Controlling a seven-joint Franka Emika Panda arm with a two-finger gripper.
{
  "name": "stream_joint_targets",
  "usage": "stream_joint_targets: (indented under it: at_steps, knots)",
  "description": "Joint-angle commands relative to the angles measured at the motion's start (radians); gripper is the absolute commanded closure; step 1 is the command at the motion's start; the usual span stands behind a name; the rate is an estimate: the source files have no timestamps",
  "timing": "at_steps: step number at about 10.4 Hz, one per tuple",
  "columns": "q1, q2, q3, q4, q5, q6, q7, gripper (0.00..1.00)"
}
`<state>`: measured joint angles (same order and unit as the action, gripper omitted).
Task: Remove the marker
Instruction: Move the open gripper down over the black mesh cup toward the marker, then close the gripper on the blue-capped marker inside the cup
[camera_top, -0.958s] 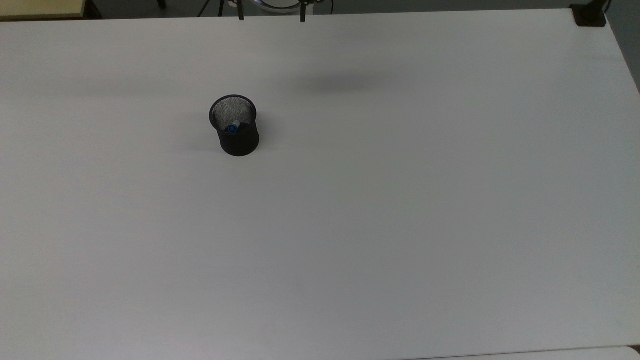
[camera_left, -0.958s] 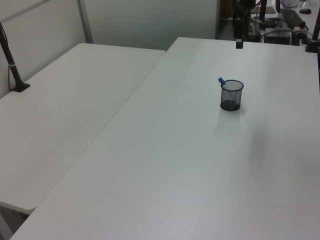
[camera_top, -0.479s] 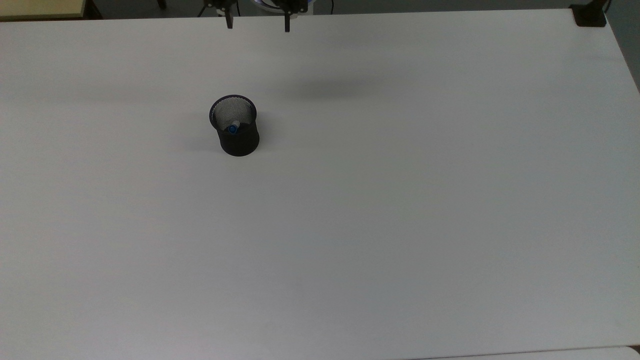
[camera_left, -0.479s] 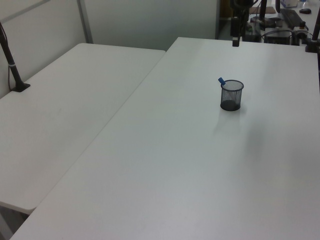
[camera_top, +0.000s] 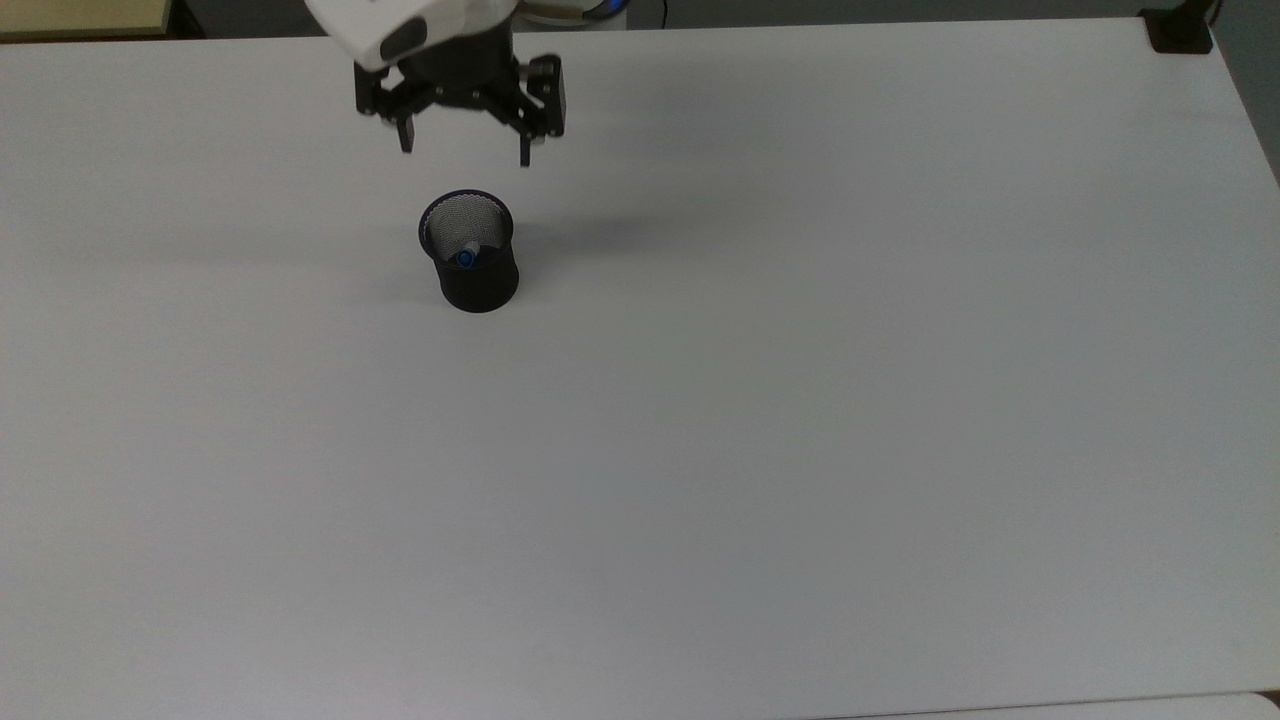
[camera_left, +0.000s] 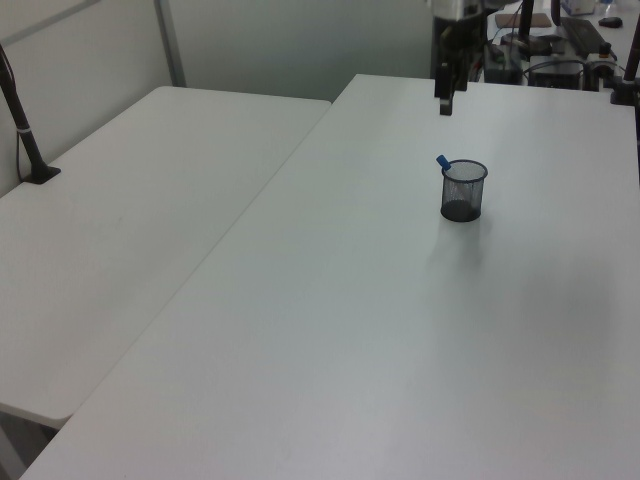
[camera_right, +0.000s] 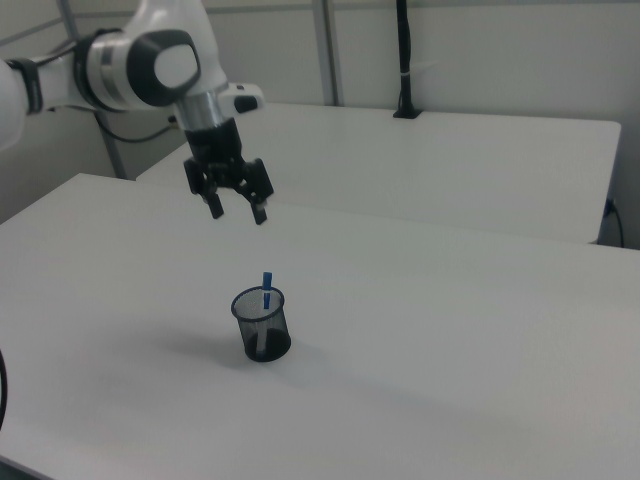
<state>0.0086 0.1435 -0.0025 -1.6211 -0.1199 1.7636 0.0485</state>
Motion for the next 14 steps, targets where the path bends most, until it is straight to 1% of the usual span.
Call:
stream_joint_targets:
  at_steps: [1,2,4,6,8,10,12,13,14]
  knots:
    - [-0.035,0.050,-0.001,-0.049,-0.020,0.115,-0.016,0.03]
    - [-0.035,0.063,-0.001,-0.060,-0.021,0.149,-0.016,0.10]
    - [-0.048,0.067,-0.001,-0.078,-0.026,0.155,-0.044,0.28]
    - [-0.044,0.080,-0.001,-0.109,-0.027,0.158,-0.065,0.36]
    - [-0.039,0.099,0.001,-0.118,-0.027,0.183,-0.065,0.50]
    - [-0.038,0.100,0.001,-0.147,-0.027,0.226,-0.064,0.51]
    - [-0.036,0.113,0.006,-0.152,-0.027,0.246,-0.056,0.51]
    - [-0.035,0.126,0.009,-0.152,-0.027,0.258,-0.053,0.53]
    - [-0.035,0.128,0.010,-0.152,-0.027,0.263,-0.053,0.63]
